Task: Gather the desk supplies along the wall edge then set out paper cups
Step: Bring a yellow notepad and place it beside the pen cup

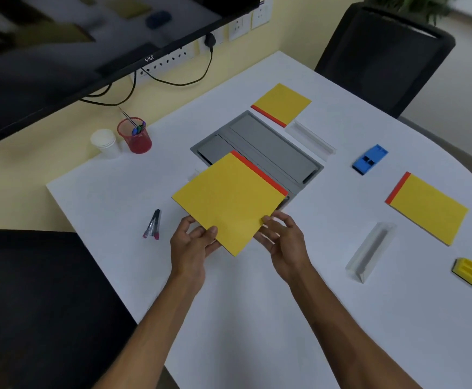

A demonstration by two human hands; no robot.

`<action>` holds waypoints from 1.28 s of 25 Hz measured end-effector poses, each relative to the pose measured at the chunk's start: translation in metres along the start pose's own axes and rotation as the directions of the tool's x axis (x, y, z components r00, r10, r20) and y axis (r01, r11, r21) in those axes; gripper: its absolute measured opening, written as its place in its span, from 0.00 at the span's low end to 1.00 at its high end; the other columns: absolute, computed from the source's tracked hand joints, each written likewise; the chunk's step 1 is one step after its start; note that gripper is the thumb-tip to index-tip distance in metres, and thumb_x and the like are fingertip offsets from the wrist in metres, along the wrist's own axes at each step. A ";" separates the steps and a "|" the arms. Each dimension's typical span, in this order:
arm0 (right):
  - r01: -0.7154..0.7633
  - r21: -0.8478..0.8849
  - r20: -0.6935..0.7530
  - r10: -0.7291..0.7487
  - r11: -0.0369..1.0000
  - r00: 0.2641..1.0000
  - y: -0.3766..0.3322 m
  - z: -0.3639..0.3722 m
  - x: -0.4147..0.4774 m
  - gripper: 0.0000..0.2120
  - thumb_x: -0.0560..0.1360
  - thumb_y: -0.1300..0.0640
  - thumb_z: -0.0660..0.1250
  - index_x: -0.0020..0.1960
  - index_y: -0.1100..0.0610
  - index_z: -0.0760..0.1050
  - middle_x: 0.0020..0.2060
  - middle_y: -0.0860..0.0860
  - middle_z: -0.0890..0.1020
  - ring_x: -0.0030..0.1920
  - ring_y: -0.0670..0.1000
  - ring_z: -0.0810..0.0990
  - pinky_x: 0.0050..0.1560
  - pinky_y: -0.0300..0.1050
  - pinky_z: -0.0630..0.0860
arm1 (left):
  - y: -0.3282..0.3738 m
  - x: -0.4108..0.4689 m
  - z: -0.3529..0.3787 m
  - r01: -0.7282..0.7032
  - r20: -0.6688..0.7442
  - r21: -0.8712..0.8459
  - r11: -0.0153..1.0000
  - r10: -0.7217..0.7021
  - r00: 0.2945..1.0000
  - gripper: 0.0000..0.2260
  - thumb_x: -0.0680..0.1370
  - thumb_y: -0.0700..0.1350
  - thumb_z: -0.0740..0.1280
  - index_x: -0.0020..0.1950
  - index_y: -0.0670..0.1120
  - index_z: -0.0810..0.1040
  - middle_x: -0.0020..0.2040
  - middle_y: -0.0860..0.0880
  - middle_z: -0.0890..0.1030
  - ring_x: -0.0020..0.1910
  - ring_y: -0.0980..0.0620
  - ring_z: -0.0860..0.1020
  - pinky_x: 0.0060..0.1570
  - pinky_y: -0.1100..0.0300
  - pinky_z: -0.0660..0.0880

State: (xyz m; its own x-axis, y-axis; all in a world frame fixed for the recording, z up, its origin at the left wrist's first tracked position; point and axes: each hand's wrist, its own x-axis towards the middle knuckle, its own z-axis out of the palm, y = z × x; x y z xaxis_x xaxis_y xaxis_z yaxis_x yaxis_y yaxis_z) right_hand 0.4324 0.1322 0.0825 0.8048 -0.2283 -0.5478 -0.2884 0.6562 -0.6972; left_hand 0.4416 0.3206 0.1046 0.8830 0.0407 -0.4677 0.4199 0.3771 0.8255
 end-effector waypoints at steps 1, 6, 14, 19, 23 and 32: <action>0.013 0.025 -0.018 -0.012 1.000 1.000 -0.005 0.007 0.014 0.12 0.76 0.67 0.68 0.58 0.58 0.76 0.41 0.54 0.86 0.38 0.53 0.85 0.43 0.49 0.83 | 0.009 0.013 -0.005 0.000 0.008 0.006 1.000 0.000 1.000 0.15 0.76 0.30 0.69 0.59 0.45 0.76 0.51 0.43 0.86 0.48 0.48 0.85 0.42 0.57 0.82; 0.062 -0.022 -0.030 -0.063 0.998 0.998 -0.035 0.047 0.091 0.16 0.77 0.65 0.69 0.64 0.59 0.76 0.47 0.57 0.85 0.40 0.54 0.86 0.45 0.50 0.84 | 0.048 0.084 -0.030 -0.029 0.021 0.054 0.998 0.028 0.999 0.15 0.76 0.29 0.68 0.58 0.45 0.76 0.48 0.44 0.87 0.46 0.49 0.85 0.40 0.57 0.82; 0.144 -0.266 -0.017 -0.154 0.953 0.988 -0.046 0.126 0.210 0.12 0.75 0.71 0.68 0.57 0.63 0.79 0.42 0.61 0.84 0.36 0.57 0.85 0.39 0.50 0.84 | 0.086 0.224 -0.046 -0.021 0.031 0.062 0.998 0.019 0.999 0.17 0.78 0.32 0.67 0.64 0.46 0.77 0.51 0.46 0.86 0.47 0.51 0.85 0.41 0.59 0.82; 0.156 -0.324 -0.082 -0.192 0.933 0.978 -0.028 0.168 0.295 0.12 0.75 0.73 0.67 0.57 0.65 0.78 0.38 0.59 0.82 0.32 0.55 0.82 0.38 0.52 0.84 | 0.073 0.300 -0.050 0.044 -0.117 0.037 0.998 -0.039 0.992 0.16 0.74 0.28 0.69 0.61 0.35 0.79 0.54 0.38 0.84 0.47 0.47 0.84 0.46 0.61 0.82; 0.148 -0.345 -0.117 -0.199 0.927 0.973 -0.011 0.196 0.356 0.10 0.76 0.73 0.66 0.53 0.62 0.77 0.39 0.60 0.82 0.36 0.58 0.82 0.34 0.50 0.83 | 0.067 0.352 -0.047 0.077 -0.128 -0.001 0.997 -0.077 0.989 0.26 0.74 0.25 0.67 0.68 0.45 0.75 0.52 0.37 0.83 0.49 0.39 0.83 0.41 0.53 0.84; 0.130 -0.536 -0.028 -0.171 0.834 0.985 0.009 0.228 0.442 0.09 0.76 0.70 0.67 0.53 0.60 0.77 0.43 0.60 0.81 0.40 0.59 0.84 0.42 0.53 0.85 | 0.044 0.417 -0.047 -0.025 -0.408 0.215 0.976 0.113 0.906 0.18 0.75 0.27 0.67 0.62 0.38 0.81 0.41 0.50 0.84 0.32 0.55 0.83 0.37 0.64 0.82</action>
State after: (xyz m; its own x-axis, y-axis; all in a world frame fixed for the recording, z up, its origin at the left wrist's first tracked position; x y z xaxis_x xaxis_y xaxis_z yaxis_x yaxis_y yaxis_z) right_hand 0.9037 0.2012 -0.0607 0.8275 -0.3572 -0.4332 -0.4141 0.1327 -0.9005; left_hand 0.8186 0.3977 -0.0686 0.7617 0.4571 -0.4592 0.4332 0.1677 0.8855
